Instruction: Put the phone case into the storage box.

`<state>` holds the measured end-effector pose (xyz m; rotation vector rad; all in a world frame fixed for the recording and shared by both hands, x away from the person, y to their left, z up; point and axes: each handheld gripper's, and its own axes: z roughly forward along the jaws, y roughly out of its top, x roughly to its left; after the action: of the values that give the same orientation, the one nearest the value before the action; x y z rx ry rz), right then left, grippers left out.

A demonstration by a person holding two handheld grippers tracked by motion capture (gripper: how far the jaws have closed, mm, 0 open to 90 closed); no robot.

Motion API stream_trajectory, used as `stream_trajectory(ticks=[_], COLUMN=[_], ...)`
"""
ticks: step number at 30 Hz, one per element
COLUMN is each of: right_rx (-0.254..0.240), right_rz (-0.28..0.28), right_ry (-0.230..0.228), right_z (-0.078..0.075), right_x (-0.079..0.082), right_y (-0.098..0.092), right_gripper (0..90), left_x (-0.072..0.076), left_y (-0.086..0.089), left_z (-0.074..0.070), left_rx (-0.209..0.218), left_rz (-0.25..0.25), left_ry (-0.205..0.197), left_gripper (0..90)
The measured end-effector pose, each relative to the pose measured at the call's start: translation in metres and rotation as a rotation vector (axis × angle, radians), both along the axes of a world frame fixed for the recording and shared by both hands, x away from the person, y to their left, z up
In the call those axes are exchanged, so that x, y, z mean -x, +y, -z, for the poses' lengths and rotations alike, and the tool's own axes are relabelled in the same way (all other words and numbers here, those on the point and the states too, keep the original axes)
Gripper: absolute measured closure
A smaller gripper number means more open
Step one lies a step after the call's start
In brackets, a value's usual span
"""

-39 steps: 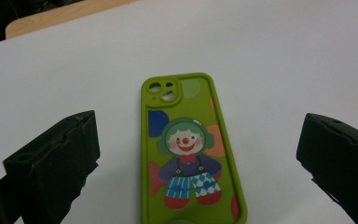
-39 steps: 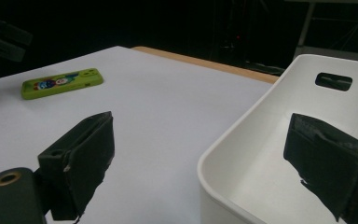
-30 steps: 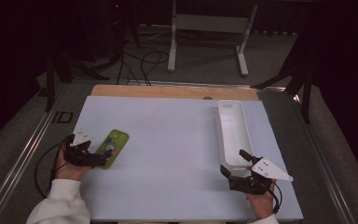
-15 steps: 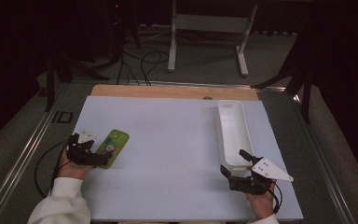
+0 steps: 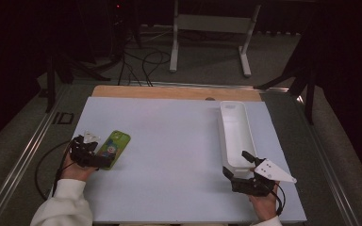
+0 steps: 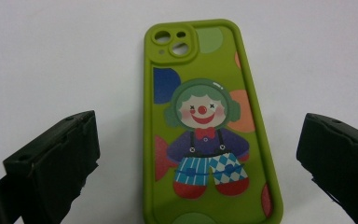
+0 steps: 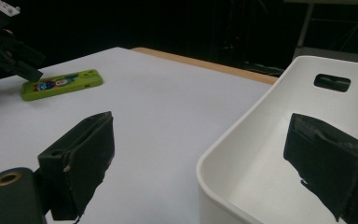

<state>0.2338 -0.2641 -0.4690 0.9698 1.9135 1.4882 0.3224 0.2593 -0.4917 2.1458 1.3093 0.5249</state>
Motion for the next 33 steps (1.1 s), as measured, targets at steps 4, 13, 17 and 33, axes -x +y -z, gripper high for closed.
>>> stream_trajectory(ticks=[4, 13, 17, 33], right_rx=[0.001, 0.001, 0.001, 0.001], right_rz=[0.000, 0.003, 0.003, 0.005], right_ry=[-0.003, 0.000, 0.000, -0.001], right_z=[0.000, 0.000, 0.000, 0.000], right_x=[0.000, 0.000, 0.000, 0.000], right_y=[0.000, 0.000, 0.000, 0.000], right_gripper=[8.6, 8.6, 8.6, 8.6], left_x=[-0.001, -0.002, -0.003, -0.006], left_y=[-0.001, -0.002, -0.003, -0.006], left_z=[0.002, 0.004, 0.006, 0.012], left_rx=[-0.008, -0.015, -0.020, -0.040], left_rz=[-0.011, -0.014, -0.014, -0.025], left_ry=[0.002, 0.030, 0.042, 0.081], left_gripper=[1.2, 1.2, 1.2, 3.1])
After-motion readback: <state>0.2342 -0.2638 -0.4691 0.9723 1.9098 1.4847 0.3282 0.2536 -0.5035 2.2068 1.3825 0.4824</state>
